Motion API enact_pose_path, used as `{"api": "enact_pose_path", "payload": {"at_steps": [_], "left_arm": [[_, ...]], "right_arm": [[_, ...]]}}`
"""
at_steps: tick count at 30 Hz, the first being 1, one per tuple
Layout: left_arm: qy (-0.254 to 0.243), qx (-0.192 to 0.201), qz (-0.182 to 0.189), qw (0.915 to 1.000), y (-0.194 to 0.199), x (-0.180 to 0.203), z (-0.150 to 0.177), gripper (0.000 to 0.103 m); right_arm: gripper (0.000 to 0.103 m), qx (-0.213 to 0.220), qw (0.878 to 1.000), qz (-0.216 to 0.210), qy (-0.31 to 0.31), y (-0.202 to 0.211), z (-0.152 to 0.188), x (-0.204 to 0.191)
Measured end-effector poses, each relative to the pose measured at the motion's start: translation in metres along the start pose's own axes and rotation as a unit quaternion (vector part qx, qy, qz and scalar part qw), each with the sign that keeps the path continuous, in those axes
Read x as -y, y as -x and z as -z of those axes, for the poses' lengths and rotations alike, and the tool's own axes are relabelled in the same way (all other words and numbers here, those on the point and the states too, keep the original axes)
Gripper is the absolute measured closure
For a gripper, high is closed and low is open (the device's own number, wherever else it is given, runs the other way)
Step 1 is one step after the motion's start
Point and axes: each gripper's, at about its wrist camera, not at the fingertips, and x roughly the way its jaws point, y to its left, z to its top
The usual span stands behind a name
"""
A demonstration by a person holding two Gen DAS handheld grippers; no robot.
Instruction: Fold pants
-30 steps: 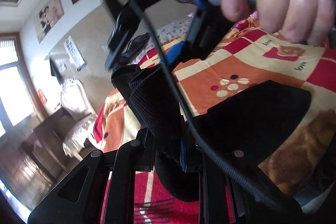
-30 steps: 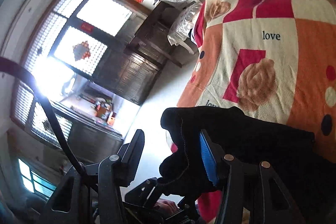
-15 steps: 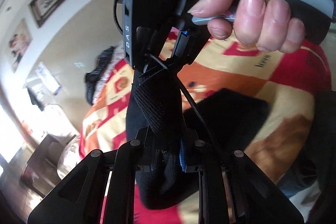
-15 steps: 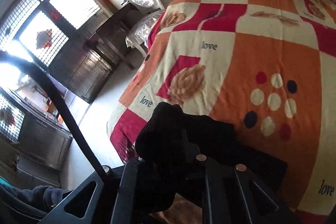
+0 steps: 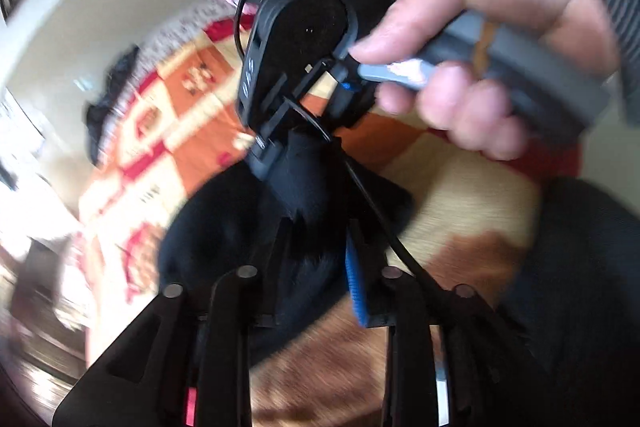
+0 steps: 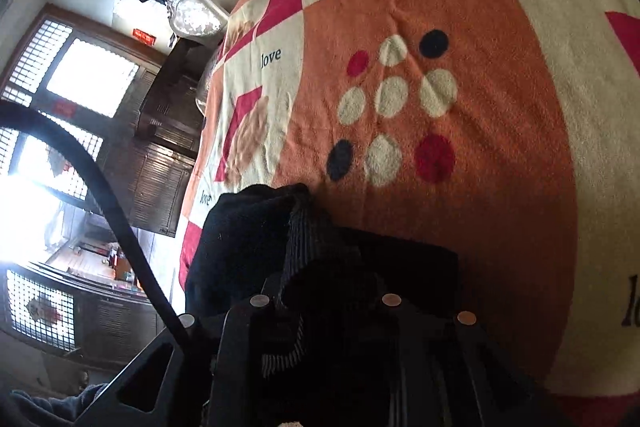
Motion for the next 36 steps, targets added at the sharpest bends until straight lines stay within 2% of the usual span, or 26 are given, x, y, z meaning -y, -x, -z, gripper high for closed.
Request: {"api": "enact_pose_path", "payload": {"at_steps": [2, 4, 5, 7, 9, 11, 13, 15, 17, 18, 19, 21, 23, 25, 26, 27, 28, 30, 32, 36], "left_arm": [[0.026, 0.004, 0.058, 0.998, 0.018, -0.005, 0.0, 0.072], [0.068, 0.012, 0.129, 0.9893, 0.038, -0.016, 0.001, 0.072], [0.087, 0.016, 0.145, 0.9854, 0.045, -0.024, 0.002, 0.072], [0.131, 0.028, 0.156, 0.9786, 0.058, -0.046, 0.001, 0.072], [0.197, 0.044, 0.143, 0.9688, 0.069, -0.082, -0.001, 0.072], [0.259, 0.055, 0.125, 0.9562, 0.071, -0.119, -0.004, 0.072], [0.334, 0.05, 0.142, 0.9305, 0.06, -0.162, -0.005, 0.069], [0.421, 0.028, 0.194, 0.8859, 0.036, -0.202, -0.004, 0.069], [0.472, 0.018, 0.249, 0.8457, 0.021, -0.219, 0.001, 0.069], [0.495, 0.008, 0.26, 0.8293, 0.007, -0.223, 0.002, 0.069], [0.497, 0.001, 0.265, 0.8262, -0.002, -0.221, 0.0, 0.069], [0.508, -0.021, 0.266, 0.8187, -0.023, -0.214, 0.002, 0.069], [0.517, -0.062, 0.27, 0.8097, -0.049, -0.2, 0.013, 0.069], [0.54, -0.103, 0.266, 0.792, -0.078, -0.196, 0.034, 0.07], [0.548, -0.106, 0.273, 0.7836, -0.085, -0.19, 0.038, 0.074], [0.559, -0.096, 0.279, 0.775, -0.088, -0.191, 0.042, 0.075], [0.559, -0.092, 0.276, 0.7761, -0.089, -0.191, 0.044, 0.08], [0.551, -0.092, 0.267, 0.7857, -0.085, -0.19, 0.045, 0.088], [0.546, -0.089, 0.269, 0.7881, -0.083, -0.191, 0.045, 0.09], [0.54, -0.086, 0.273, 0.7912, -0.074, -0.2, 0.047, 0.09]], "right_arm": [[0.077, 0.021, 1.0, 0.005, -0.009, 0.01, -0.003, 0.003], [0.075, 0.049, 0.998, 0.023, -0.013, 0.028, -0.002, 0.003], [0.074, 0.07, 0.997, 0.039, -0.014, 0.041, -0.001, 0.003], [0.074, 0.112, 0.991, 0.071, -0.013, 0.069, 0.005, 0.0], [0.073, 0.15, 0.985, 0.088, 0.009, 0.095, 0.014, -0.012], [0.073, 0.169, 0.977, 0.11, 0.073, 0.111, 0.029, -0.039], [0.073, 0.174, 0.964, 0.131, 0.15, 0.113, 0.051, -0.071], [0.074, 0.176, 0.949, 0.148, 0.216, 0.108, 0.071, -0.099], [0.074, 0.172, 0.937, 0.146, 0.267, 0.099, 0.092, -0.12], [0.074, 0.169, 0.933, 0.141, 0.284, 0.094, 0.1, -0.128], [0.074, 0.167, 0.932, 0.138, 0.292, 0.09, 0.105, -0.13], [0.074, 0.146, 0.937, 0.122, 0.292, 0.072, 0.111, -0.13], [0.074, 0.124, 0.94, 0.132, 0.291, 0.048, 0.114, -0.122], [0.073, 0.096, 0.936, 0.185, 0.284, 0.02, 0.116, -0.107], [0.073, 0.07, 0.937, 0.201, 0.277, 0.006, 0.116, -0.096], [0.072, 0.047, 0.939, 0.208, 0.269, -0.007, 0.121, -0.084], [0.072, 0.087, 0.938, 0.194, 0.276, -0.003, 0.13, -0.08], [0.071, 0.102, 0.946, 0.169, 0.257, 0.002, 0.132, -0.07], [0.071, 0.1, 0.957, 0.151, 0.226, 0.006, 0.127, -0.064], [0.07, 0.103, 0.951, 0.164, 0.239, 0.006, 0.132, -0.072]]}}
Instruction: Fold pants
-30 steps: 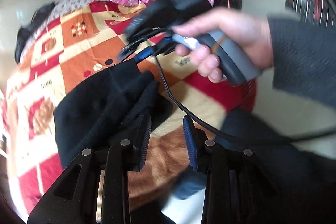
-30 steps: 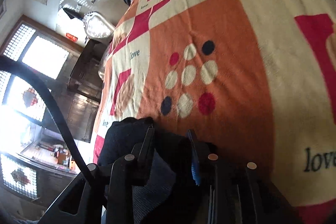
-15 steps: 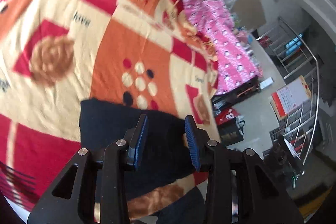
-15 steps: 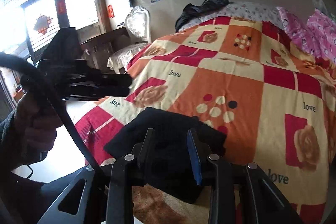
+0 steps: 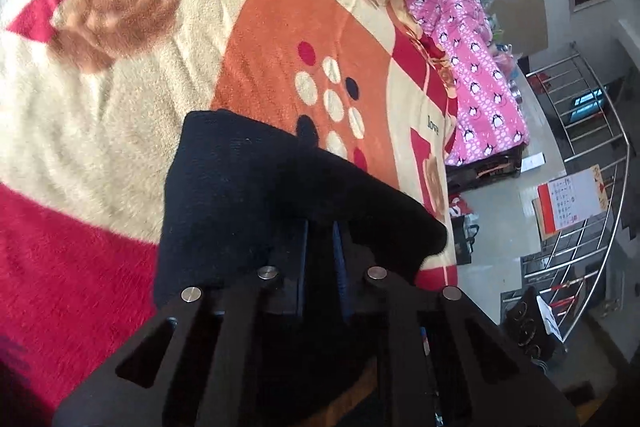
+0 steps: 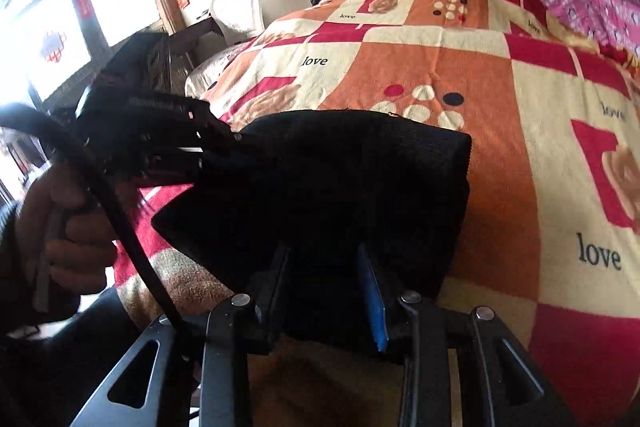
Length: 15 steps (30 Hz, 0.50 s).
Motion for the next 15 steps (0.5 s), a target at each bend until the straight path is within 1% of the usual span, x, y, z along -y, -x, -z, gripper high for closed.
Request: {"api": "enact_pose_path", "payload": {"at_steps": [1, 2, 3, 5, 6, 7, 9, 10, 11, 12, 13, 14, 15], "left_arm": [[-0.008, 0.009, 0.005, 0.9999, 0.011, 0.004, 0.003, 0.088], [-0.03, 0.024, 0.008, 0.9992, 0.023, 0.009, 0.008, 0.086], [-0.046, 0.034, 0.008, 0.9983, 0.029, 0.011, 0.013, 0.084], [-0.074, 0.053, 0.01, 0.9958, 0.047, 0.015, 0.029, 0.063], [-0.075, 0.054, 0.008, 0.9957, 0.048, 0.015, 0.033, 0.058], [-0.079, 0.053, 0.005, 0.9954, 0.047, 0.013, 0.038, 0.056], [-0.083, 0.043, -0.002, 0.9956, 0.036, 0.009, 0.046, 0.056], [-0.078, 0.037, -0.01, 0.9963, 0.028, 0.006, 0.047, 0.056], [-0.073, 0.032, -0.027, 0.9965, 0.018, 0.001, 0.049, 0.057], [-0.078, 0.032, -0.035, 0.9958, 0.012, 0.001, 0.049, 0.057], [-0.089, 0.034, -0.041, 0.9946, 0.009, 0.003, 0.05, 0.057], [-0.109, 0.036, -0.051, 0.9921, 0.007, 0.008, 0.051, 0.057], [-0.125, 0.036, -0.064, 0.9894, 0.005, 0.011, 0.053, 0.057]], "right_arm": [[0.07, -0.005, 1.0, 0.003, 0.005, 0.002, -0.004, -0.002], [0.07, -0.011, 1.0, 0.006, 0.004, 0.007, -0.008, -0.003], [0.07, -0.005, 1.0, 0.008, -0.004, 0.012, -0.014, -0.004], [0.07, 0.045, 0.999, 0.023, -0.017, 0.031, -0.03, -0.002], [0.07, 0.065, 0.997, 0.035, -0.022, 0.039, -0.039, 0.0], [0.07, 0.08, 0.995, 0.047, -0.025, 0.043, -0.048, 0.003], [0.069, 0.086, 0.995, 0.045, -0.028, 0.038, -0.065, 0.008], [0.069, 0.083, 0.995, 0.035, -0.033, 0.03, -0.071, 0.011], [0.069, 0.072, 0.996, 0.025, -0.036, 0.018, -0.075, 0.014], [0.069, 0.054, 0.997, 0.013, -0.045, 0.003, -0.076, 0.019], [0.069, 0.019, 0.998, 0.011, -0.054, -0.019, -0.075, 0.026], [0.069, -0.024, 0.998, 0.028, -0.057, -0.042, -0.071, 0.032], [0.068, -0.042, 0.997, 0.027, -0.061, -0.053, -0.065, 0.037]]}}
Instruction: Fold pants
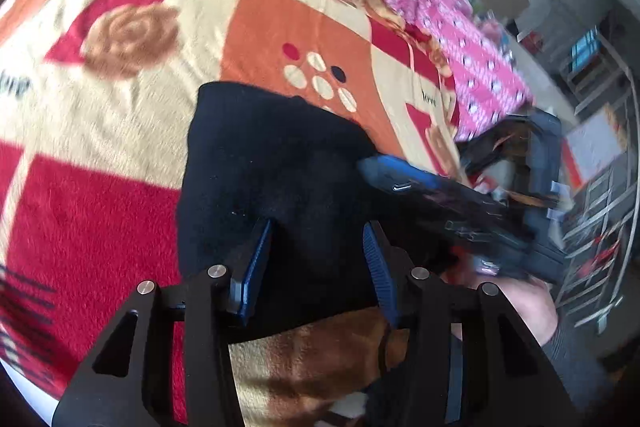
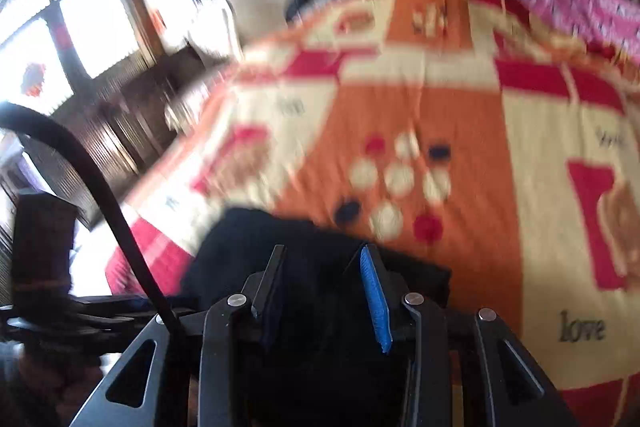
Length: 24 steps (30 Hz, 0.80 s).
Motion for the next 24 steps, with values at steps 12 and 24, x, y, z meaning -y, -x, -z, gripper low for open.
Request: {"api": "enact_pose_path", "payload": {"at_steps": [12, 24], "left_arm": [[-0.068, 0.038, -0.108, 0.991, 0.043, 0.033, 0.009, 0.056], [-0.114, 0.03, -0.267, 0.9566, 0.054, 0.067, 0.039, 0.056]], "right_arm": [[0.064, 0.081, 0.995, 0.058, 0.002, 0.114, 0.026, -0.022], [0.064, 0.056, 0.994, 0.078, -0.058, 0.143, 0.103, -0.054]]}}
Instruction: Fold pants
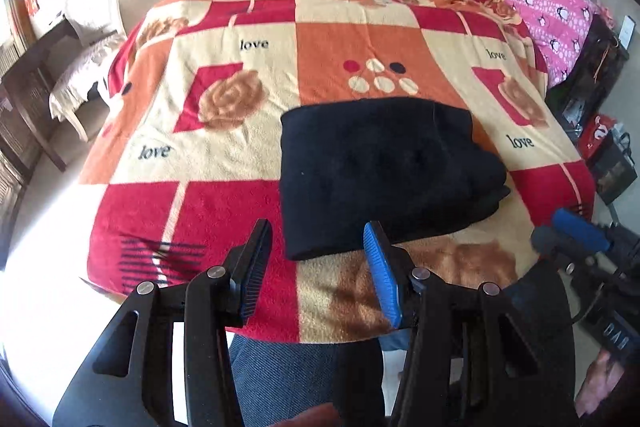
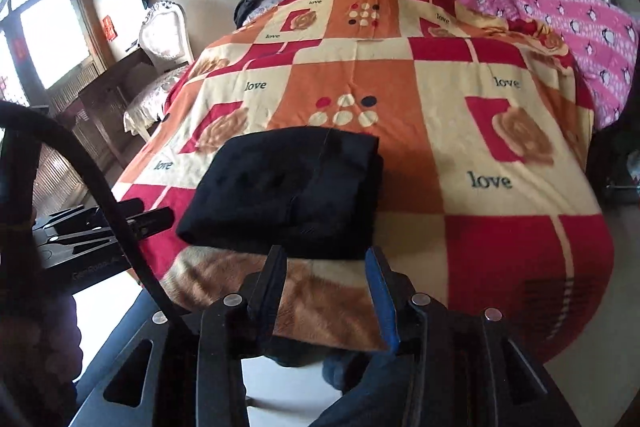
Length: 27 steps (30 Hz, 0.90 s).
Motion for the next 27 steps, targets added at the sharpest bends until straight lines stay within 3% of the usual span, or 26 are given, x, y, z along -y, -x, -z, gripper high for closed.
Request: {"api": "enact_pose_path", "payload": {"at_steps": [3, 5, 14, 27], "left_arm": [[0.014, 0.005, -0.007, 0.9999, 0.003, -0.007, -0.003, 0.051], [0.029, 0.005, -0.005, 0.9996, 0.004, -0.013, -0.005, 0.027], [0.051, 0.016, 0.003, 0.9986, 0.009, -0.02, -0.007, 0.026], [0.042, -0.004, -0.007, 0.9991, 0.005, -0.016, -0.002, 0.026]], "right_arm": [[0.064, -0.003, 1.0, -0.004, 0.002, 0.0, 0.006, -0.006], [0.064, -0.002, 1.0, 0.001, 0.011, -0.001, 0.007, -0.01], [0.064, -0.001, 1.0, -0.002, 0.005, -0.001, 0.007, -0.013], [0.064, 0.003, 1.0, -0.003, 0.023, 0.001, 0.01, -0.021]]}}
